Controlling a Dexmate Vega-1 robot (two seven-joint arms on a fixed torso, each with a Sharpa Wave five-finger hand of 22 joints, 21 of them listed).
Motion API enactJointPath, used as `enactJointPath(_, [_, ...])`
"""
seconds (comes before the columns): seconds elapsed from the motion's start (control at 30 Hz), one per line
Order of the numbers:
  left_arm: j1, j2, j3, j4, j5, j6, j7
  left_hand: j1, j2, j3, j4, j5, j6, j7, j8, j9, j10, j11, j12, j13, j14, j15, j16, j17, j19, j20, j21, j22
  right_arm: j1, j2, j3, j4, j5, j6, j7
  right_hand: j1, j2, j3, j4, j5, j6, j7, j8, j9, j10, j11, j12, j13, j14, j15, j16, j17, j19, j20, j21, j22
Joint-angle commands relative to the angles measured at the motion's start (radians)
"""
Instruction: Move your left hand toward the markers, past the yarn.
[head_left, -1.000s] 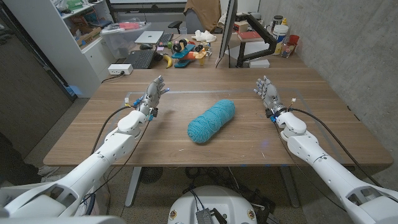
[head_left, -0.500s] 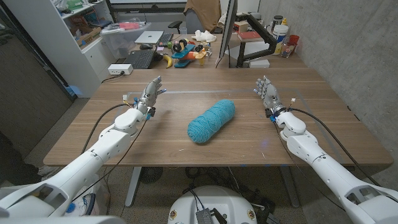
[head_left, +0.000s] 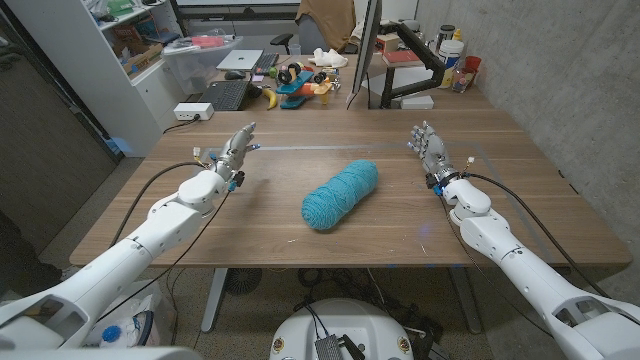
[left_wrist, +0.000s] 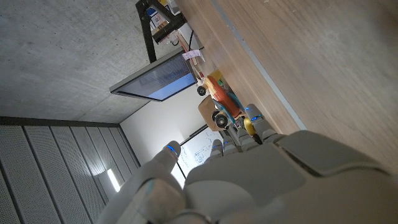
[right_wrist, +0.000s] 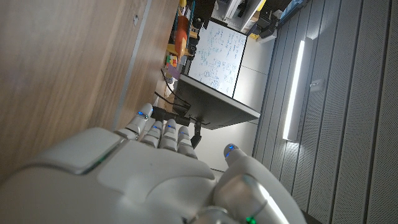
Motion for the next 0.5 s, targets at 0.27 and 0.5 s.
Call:
enactJointPath(0.27, [0.017, 0.108, -0.012, -0.163, 0.072, 0.187, 0.137, 0.009, 0.109, 0.010, 0.003, -0.001, -0.026, -0.012, -0.005, 0.004, -0.069, -0.005, -0.005, 0.005, -0.107, -0.022, -0.002, 0.002, -0.222, -0.027, -0.007, 0.003, 0.004, 0.004, -0.003, 0.008, -0.006, 0.005, 0.001, -0.002, 0.122, 0.002, 0.000, 0.009, 0.003, 0.009, 0.009, 0.002, 0.001, 0.009, 0.007, 0.004, -0.012, 0.001, 0.004, 0.005, -0.003, -0.104, -0.005, 0.003])
enactJointPath(0.5, [0.007, 0.147, 0.012, -0.257, 0.142, 0.351, 0.243, 0.007, 0.108, 0.012, 0.003, -0.003, -0.035, -0.019, -0.009, 0.004, -0.090, -0.006, -0.012, 0.005, -0.121, -0.021, -0.007, 0.003, -0.231, -0.021, -0.013, 0.003, 0.005, 0.004, -0.004, 0.010, -0.008, 0.007, 0.001, -0.002, 0.122, 0.002, 0.000, 0.010, 0.004, 0.009, 0.009, 0.002, 0.002, 0.008, 0.007, 0.004, -0.011, 0.002, 0.005, 0.005, -0.002, -0.104, -0.007, 0.003])
